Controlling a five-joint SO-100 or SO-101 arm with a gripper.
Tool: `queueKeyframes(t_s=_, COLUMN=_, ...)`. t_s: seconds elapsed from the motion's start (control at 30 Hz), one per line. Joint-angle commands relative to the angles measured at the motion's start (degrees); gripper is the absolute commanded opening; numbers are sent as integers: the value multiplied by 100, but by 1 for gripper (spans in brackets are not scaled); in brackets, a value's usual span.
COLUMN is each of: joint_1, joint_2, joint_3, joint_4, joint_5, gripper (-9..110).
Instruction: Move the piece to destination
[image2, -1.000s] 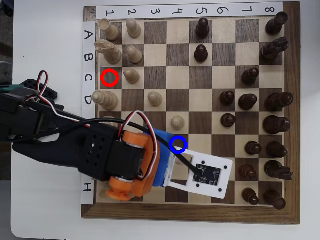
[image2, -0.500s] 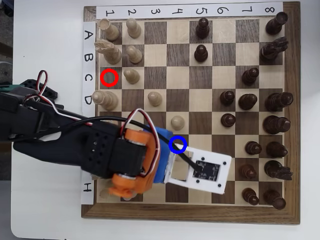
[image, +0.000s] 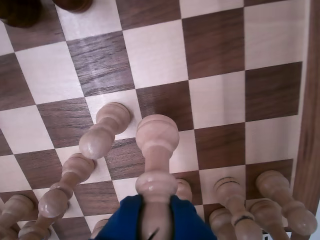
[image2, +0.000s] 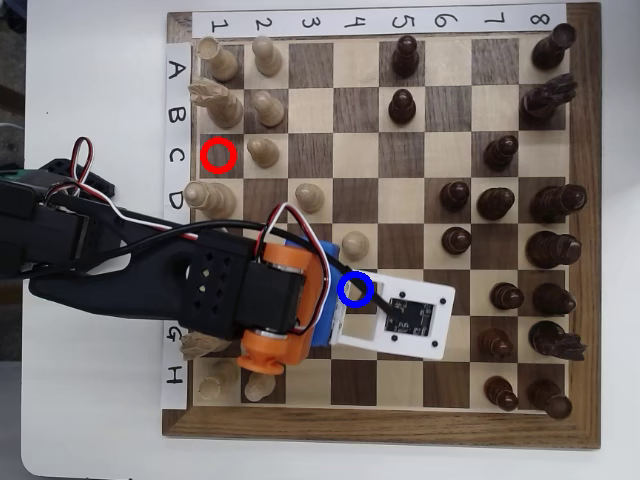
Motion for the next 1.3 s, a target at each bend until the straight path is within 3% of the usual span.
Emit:
queueKeyframes(t_s=0.0, joint_1=-211, joint_2=0, joint_3=0, joint_4=97, joint_5=211, gripper=0)
queueKeyframes(t_s=1.27, joint_1=281, joint_2=-352, joint_3=44, joint_4=-519, joint_5=79, gripper=0)
